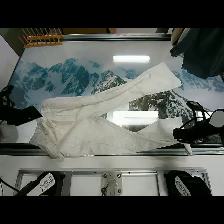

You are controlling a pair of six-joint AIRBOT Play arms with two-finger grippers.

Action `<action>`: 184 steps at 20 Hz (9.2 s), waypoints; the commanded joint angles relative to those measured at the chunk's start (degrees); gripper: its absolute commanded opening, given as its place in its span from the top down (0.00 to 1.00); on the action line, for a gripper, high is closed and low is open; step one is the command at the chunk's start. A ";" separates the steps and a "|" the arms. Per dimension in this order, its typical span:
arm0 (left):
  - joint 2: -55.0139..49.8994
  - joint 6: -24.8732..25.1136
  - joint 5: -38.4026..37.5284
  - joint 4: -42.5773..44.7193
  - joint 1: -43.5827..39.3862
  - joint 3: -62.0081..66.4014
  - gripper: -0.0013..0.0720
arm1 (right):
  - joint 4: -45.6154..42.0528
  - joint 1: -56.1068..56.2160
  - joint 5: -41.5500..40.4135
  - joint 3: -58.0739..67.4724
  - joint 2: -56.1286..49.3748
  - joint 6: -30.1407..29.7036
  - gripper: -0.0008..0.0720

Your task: Fold the clothes and pants, and hang the long-sleeved shirts on hangers.

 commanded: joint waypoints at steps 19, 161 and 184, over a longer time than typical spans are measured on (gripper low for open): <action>-42.77 10.21 7.13 -9.70 -1.66 29.57 0.74 | 0.87 0.02 -0.39 -0.02 0.07 2.64 0.96; -1.05 1.44 9.66 -13.73 0.59 -9.38 0.94 | 30.62 -27.87 -44.13 -7.87 -27.69 0.55 0.01; -24.55 -14.12 0.57 -13.44 -9.68 56.57 0.94 | 8.26 -15.72 -22.21 58.93 -36.59 6.01 0.96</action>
